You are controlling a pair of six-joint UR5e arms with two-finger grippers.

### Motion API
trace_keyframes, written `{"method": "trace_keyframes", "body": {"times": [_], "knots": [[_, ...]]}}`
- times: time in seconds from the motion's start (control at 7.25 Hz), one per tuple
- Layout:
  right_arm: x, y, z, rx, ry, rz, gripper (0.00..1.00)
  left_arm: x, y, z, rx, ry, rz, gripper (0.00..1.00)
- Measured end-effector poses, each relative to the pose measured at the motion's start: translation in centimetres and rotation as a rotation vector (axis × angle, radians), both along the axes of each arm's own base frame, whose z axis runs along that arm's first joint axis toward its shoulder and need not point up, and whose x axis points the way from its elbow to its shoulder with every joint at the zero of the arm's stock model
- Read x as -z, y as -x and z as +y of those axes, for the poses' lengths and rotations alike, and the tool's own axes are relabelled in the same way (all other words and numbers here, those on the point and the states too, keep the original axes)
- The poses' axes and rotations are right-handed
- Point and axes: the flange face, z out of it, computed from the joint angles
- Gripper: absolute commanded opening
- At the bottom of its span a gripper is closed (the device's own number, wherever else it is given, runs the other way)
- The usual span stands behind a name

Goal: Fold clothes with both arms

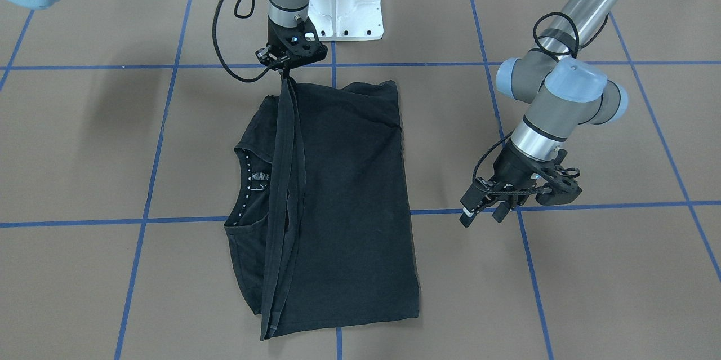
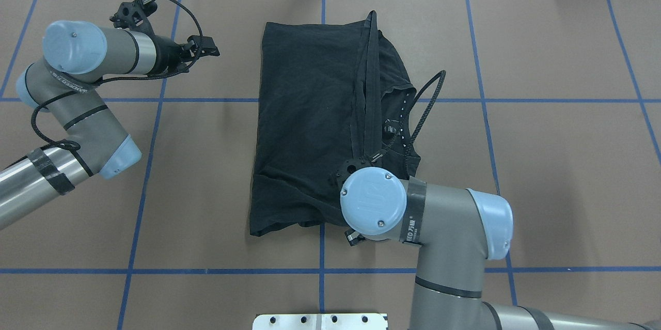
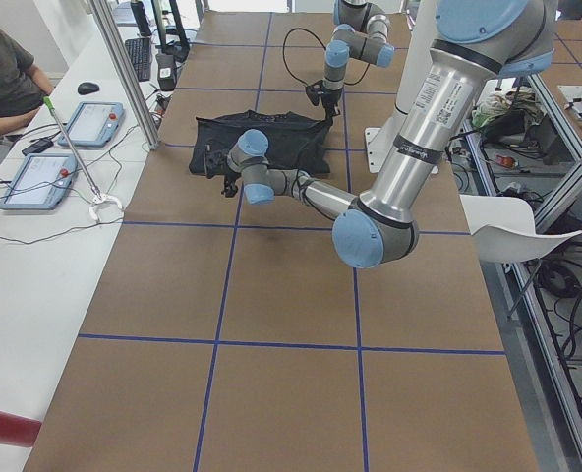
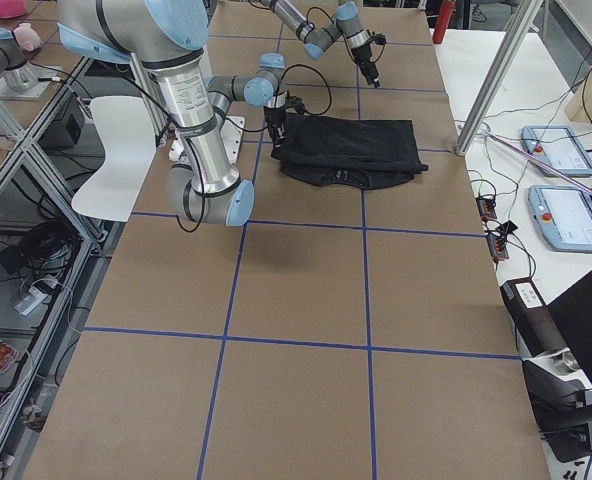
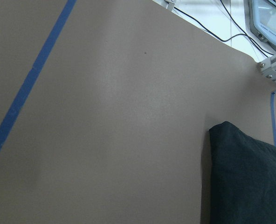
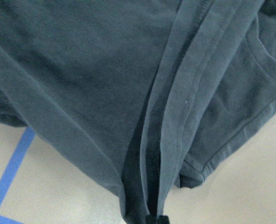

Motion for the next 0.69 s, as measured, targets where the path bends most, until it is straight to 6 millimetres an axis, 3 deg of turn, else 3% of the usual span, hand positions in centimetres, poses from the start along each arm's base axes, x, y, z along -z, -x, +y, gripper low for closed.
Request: {"method": "trace_keyframes", "body": {"times": [0.28, 0.41, 0.55, 0.69], "knots": [[-3.6, -0.2, 3.3, -0.169, 0.164, 0.041, 0.00, 0.7, 0.1, 0.2, 0.006, 0.009, 0.018, 1.00], [-4.5, -0.1, 4.2, -0.207, 0.206, 0.041, 0.27, 0.8, 0.1, 0.2, 0.007, 0.012, 0.020, 1.00], [-5.0, -0.3, 4.4, -0.220, 0.228, 0.039, 0.99, 0.8, 0.1, 0.2, 0.007, 0.014, 0.020, 1.00], [-5.1, -0.6, 4.1, -0.227, 0.240, 0.036, 1.00, 0.8, 0.1, 0.2, 0.007, 0.014, 0.020, 1.00]]}}
